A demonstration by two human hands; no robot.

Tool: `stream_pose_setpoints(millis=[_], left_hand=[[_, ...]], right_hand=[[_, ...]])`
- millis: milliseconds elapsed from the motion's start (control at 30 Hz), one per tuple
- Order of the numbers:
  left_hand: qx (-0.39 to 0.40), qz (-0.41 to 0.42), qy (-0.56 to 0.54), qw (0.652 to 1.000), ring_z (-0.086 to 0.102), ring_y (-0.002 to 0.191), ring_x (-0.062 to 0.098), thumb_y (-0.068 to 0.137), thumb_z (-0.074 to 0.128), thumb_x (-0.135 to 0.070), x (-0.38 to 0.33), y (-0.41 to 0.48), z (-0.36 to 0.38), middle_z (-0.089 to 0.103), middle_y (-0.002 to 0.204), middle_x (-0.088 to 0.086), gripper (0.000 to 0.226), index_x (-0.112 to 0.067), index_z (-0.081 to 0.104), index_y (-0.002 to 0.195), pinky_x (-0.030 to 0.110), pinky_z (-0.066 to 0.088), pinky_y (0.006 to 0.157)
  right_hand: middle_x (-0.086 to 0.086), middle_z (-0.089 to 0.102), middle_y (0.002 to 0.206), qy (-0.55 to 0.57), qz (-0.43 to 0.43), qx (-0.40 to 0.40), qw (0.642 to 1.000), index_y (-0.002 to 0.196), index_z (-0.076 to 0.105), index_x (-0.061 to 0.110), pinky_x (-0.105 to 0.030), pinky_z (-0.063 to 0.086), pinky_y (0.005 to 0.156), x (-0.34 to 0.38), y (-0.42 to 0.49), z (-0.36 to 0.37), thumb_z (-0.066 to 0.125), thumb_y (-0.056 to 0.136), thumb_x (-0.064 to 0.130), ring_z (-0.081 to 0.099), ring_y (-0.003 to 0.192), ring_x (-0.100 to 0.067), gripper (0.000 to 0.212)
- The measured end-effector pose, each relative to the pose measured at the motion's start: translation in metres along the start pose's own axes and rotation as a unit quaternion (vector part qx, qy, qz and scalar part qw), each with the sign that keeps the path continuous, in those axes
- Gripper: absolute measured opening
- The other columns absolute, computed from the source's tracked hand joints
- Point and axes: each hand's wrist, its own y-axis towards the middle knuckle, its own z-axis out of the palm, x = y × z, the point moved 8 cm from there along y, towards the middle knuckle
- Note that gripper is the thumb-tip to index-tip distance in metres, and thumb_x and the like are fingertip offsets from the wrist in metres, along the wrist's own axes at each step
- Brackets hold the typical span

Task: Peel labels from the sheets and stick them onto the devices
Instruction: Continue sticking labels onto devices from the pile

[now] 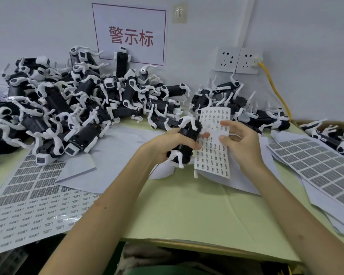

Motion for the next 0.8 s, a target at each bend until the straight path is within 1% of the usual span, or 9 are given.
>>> stream_pose_setpoints(millis=[100,200,300,367,433,500,567,700,800], left_hand=[[0.001,0.012,0.006,1.000,0.073,0.105,0.034,0.086,0.072,0.005,-0.002,-0.002,0.001,0.070,0.130,0.022,0.053,-0.006,0.063,0.137,0.037,0.062,0.074],[0.013,0.026,-0.006,1.000,0.072,0.111,0.033,0.084,0.072,0.005,-0.004,-0.003,0.004,0.071,0.128,0.019,0.054,-0.008,0.066,0.136,0.037,0.062,0.074],[0.027,0.030,0.000,0.999,0.068,0.120,0.037,0.084,0.071,0.003,-0.004,-0.004,0.007,0.071,0.132,0.015,0.055,-0.013,0.066,0.137,0.044,0.062,0.083],[0.021,0.026,0.002,0.999,0.067,0.122,0.039,0.077,0.074,0.001,-0.003,-0.003,0.008,0.069,0.134,0.017,0.065,-0.011,0.062,0.140,0.051,0.061,0.090],[0.009,0.020,0.001,1.000,0.067,0.122,0.039,0.070,0.075,-0.001,-0.002,-0.002,0.007,0.069,0.134,0.017,0.073,-0.009,0.059,0.142,0.060,0.055,0.099],[-0.001,0.023,0.005,1.000,0.067,0.122,0.039,0.069,0.075,-0.002,-0.003,-0.002,0.005,0.069,0.133,0.018,0.075,-0.010,0.059,0.141,0.064,0.052,0.103],[-0.010,0.025,0.009,1.000,0.066,0.123,0.039,0.068,0.075,-0.003,-0.004,-0.002,0.004,0.070,0.133,0.017,0.074,-0.010,0.060,0.140,0.064,0.051,0.104],[-0.009,0.033,0.012,0.999,0.067,0.122,0.035,0.068,0.077,-0.003,-0.005,-0.002,0.007,0.071,0.132,0.013,0.071,-0.011,0.063,0.138,0.059,0.056,0.099],[-0.035,0.020,0.012,0.999,0.070,0.117,0.035,0.064,0.081,-0.005,-0.001,-0.001,0.004,0.070,0.131,0.017,0.075,-0.011,0.060,0.135,0.055,0.061,0.093]], right_hand=[[0.016,0.071,0.118,-0.003,-0.002,0.013,1.000,0.110,0.072,0.034,-0.018,0.057,0.069,0.000,0.001,0.002,0.071,0.089,-0.003,0.070,0.087,0.000,0.043],[0.017,0.072,0.118,-0.009,-0.016,0.034,0.999,0.110,0.073,0.036,-0.016,0.056,0.075,0.002,-0.001,0.006,0.072,0.089,-0.003,0.070,0.090,0.000,0.044],[0.016,0.073,0.111,-0.017,-0.042,0.040,0.998,0.103,0.071,0.041,-0.013,0.054,0.071,0.007,-0.002,0.007,0.074,0.088,-0.002,0.070,0.085,0.002,0.046],[0.019,0.071,0.106,-0.049,-0.065,0.036,0.996,0.099,0.068,0.046,-0.011,0.053,0.068,0.012,-0.003,0.007,0.076,0.088,0.001,0.070,0.080,0.003,0.047],[0.021,0.071,0.100,-0.086,-0.085,0.028,0.992,0.096,0.065,0.049,-0.009,0.051,0.067,0.015,-0.004,0.007,0.079,0.087,0.005,0.069,0.076,0.004,0.047],[0.023,0.070,0.094,-0.114,-0.101,0.018,0.988,0.093,0.065,0.050,-0.007,0.048,0.065,0.017,-0.005,0.007,0.081,0.085,0.009,0.067,0.074,0.006,0.044],[0.023,0.067,0.095,-0.139,-0.125,0.004,0.982,0.094,0.068,0.046,-0.004,0.045,0.066,0.019,-0.006,0.006,0.083,0.084,0.012,0.065,0.077,0.007,0.038],[0.006,0.057,0.100,-0.195,-0.159,-0.006,0.968,0.104,0.077,0.032,-0.008,0.041,0.072,0.020,-0.004,0.001,0.085,0.083,0.021,0.058,0.089,-0.005,0.025],[0.004,0.057,0.108,-0.244,-0.211,0.007,0.946,0.104,0.080,0.019,-0.011,0.042,0.079,0.024,-0.005,0.004,0.084,0.083,0.014,0.055,0.099,-0.006,0.021]])
